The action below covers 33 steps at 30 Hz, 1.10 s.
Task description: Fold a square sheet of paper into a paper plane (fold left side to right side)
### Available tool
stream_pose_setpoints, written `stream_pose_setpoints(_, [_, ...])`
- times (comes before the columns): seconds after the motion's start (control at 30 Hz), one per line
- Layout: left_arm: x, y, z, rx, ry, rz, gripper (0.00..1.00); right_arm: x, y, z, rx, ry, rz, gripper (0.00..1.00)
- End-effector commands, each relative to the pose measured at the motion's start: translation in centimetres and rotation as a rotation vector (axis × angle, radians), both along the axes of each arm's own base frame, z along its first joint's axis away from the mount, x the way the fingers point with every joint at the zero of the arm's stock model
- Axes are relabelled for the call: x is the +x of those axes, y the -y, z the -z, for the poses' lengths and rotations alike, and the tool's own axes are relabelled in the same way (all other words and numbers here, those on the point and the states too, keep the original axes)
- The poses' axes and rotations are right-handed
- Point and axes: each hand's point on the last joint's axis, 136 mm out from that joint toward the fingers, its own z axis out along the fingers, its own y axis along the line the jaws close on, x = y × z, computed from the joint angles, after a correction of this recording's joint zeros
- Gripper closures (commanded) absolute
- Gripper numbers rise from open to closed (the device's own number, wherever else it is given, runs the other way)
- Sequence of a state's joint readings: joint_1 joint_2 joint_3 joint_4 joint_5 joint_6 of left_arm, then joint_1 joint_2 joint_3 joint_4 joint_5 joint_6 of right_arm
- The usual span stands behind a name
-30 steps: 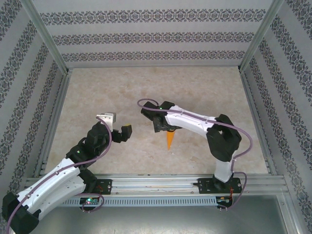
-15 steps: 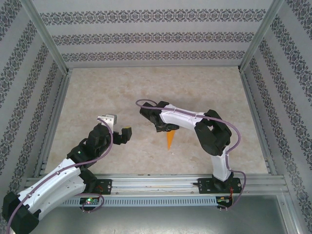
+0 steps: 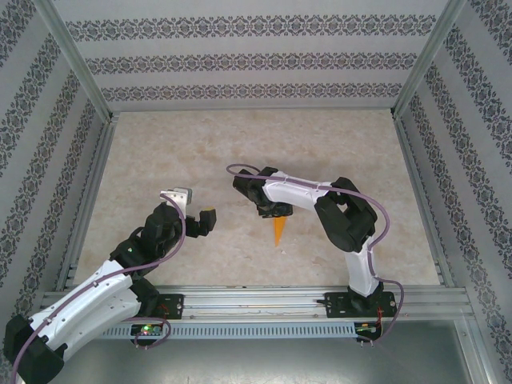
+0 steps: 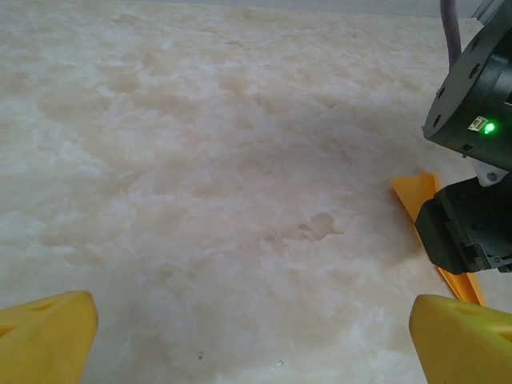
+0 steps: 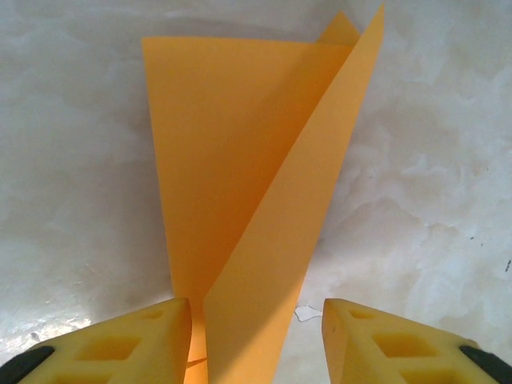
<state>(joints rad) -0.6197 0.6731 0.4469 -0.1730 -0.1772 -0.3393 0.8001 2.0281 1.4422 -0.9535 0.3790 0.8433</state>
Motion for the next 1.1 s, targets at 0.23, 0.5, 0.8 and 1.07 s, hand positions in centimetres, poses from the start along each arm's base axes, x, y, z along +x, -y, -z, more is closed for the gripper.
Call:
stream_pose_setpoints(0.23, [-0.1,-0.7,0.6,0.05,-0.009,-0.004,0.0,-0.6,1.1,0.7,-0.016,-0.022,0.034,0.62])
stream_pose_setpoints(0.5, [0.0,-0.8,0.3,0.048,-0.007,-0.015,0.0,-0.6,1.2,0.2,0.003,-0.004,0.038,0.85])
stream_pose_setpoints(0.8, [-0.3,-0.8,-0.2,0.009,-0.045,-0.032,0.0,0.3,1.9,-3.9,0.032,0.124,0.007,1.0])
stream_pose_setpoints(1.07, [-0.3,0.8,-1.0,-0.113,-0.136,-0.024,0.0,1.0,0.3,-8.2,0.41,0.264,-0.073,1.0])
